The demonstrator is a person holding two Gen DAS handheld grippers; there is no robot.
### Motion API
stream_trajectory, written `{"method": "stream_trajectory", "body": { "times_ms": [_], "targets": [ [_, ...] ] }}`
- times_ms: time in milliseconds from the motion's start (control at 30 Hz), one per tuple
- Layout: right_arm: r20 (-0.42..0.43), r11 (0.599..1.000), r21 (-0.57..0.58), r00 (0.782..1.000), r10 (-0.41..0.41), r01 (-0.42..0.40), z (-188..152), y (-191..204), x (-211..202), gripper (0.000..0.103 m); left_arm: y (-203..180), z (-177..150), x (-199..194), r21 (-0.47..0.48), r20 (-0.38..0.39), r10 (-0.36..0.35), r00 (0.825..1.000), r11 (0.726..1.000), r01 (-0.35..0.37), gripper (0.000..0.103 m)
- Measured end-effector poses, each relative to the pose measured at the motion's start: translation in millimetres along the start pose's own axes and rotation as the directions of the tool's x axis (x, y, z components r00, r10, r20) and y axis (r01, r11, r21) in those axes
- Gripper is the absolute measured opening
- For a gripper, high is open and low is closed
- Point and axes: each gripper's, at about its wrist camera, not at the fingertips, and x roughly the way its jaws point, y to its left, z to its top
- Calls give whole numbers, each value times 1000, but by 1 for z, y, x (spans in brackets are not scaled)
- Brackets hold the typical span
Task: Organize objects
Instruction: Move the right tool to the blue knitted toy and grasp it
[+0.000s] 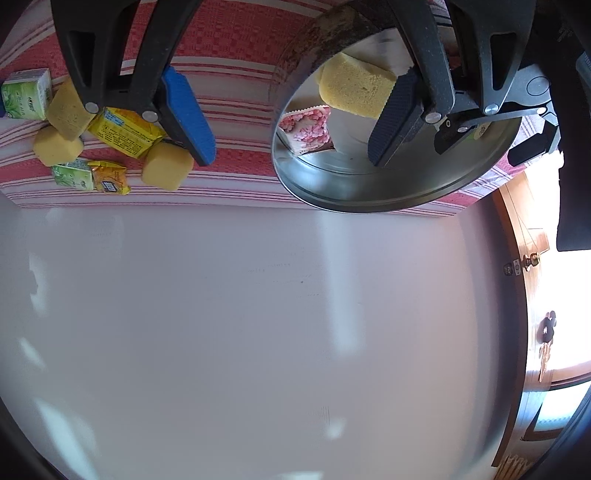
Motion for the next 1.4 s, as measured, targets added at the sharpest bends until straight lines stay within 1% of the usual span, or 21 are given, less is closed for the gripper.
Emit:
{"method": "stream_trajectory", "body": {
  "times_ms": [100, 167, 267, 567, 667, 800, 1033, 1133, 1267, 1400],
  "targets": [
    [-1, 1000, 5, 1000, -19, 19, -1, -7, -4, 87, -7, -1, -6, 29, 30, 5, 1000, 1000, -6, 99],
    [0, 1000, 3, 1000, -28, 28, -2, -10, -6, 87, -10, -1, -11, 40, 55, 11, 998, 999, -14, 102],
    [6, 999, -16, 999, -44, 44, -3, -14, -9, 86, -14, -2, -16, 48, 69, 19, 997, 999, -23, 103],
    [13, 995, -29, 996, -92, 93, -7, -41, -25, 86, -26, -7, -23, 26, 32, 1, 999, 1000, -2, 103],
    [10, 993, -27, 994, -112, 112, -8, -55, -32, 86, -35, -9, -27, 34, 26, -9, 1000, 999, 8, 103],
    [0, 991, -9, 991, -137, 137, -10, -80, -41, 86, -54, -13, -33, 68, 24, -26, 999, 997, 24, 103],
    [-36, 981, 46, 981, -189, 191, -14, -128, -52, 86, -90, -17, -46, 123, 30, -77, 997, 990, 73, 103],
    [-44, 975, 40, 975, -216, 218, -16, -144, -56, 86, -105, -18, -51, 141, 33, -103, 994, 985, 97, 103],
    [-44, 963, 12, 963, -267, 268, -16, -164, -66, 86, -128, -21, -57, 174, 19, -153, 988, 974, 148, 103],
    [-62, 947, 36, 947, -316, 318, -17, -197, -72, 86, -150, -24, -63, 205, 9, -205, 979, 958, 199, 103]
  ]
}}
